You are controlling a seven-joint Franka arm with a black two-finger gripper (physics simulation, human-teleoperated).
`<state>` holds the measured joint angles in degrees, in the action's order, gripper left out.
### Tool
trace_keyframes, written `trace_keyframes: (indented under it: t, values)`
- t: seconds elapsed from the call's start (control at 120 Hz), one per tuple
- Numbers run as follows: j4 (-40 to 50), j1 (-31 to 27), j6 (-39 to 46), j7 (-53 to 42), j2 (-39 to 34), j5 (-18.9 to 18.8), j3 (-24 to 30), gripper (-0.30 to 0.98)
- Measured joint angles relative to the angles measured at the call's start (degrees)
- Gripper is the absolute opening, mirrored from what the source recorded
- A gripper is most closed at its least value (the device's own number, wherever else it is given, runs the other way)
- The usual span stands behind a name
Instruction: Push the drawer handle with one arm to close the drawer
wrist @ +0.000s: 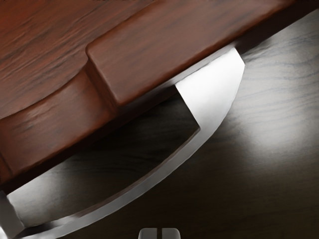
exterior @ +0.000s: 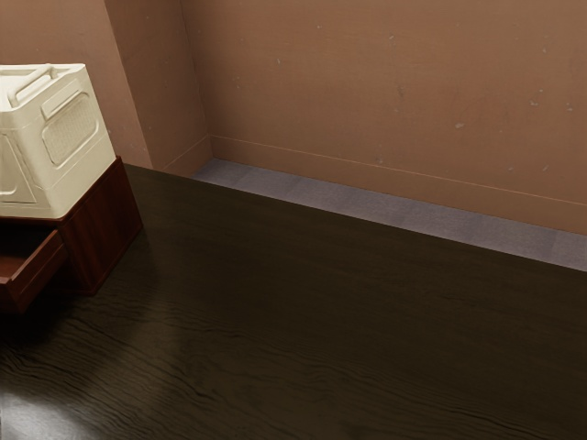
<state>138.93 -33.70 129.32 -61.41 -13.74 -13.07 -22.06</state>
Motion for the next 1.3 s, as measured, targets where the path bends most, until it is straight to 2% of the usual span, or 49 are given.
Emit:
trace_keyframes:
  t: [1.033,1.3]
  values:
    - [-10.7,-0.5,1.2,-4.8,9.8,4.1,-0.1,-0.1]
    - [-11.9,-0.4,1.4,-5.2,10.6,4.6,1.7,-0.1]
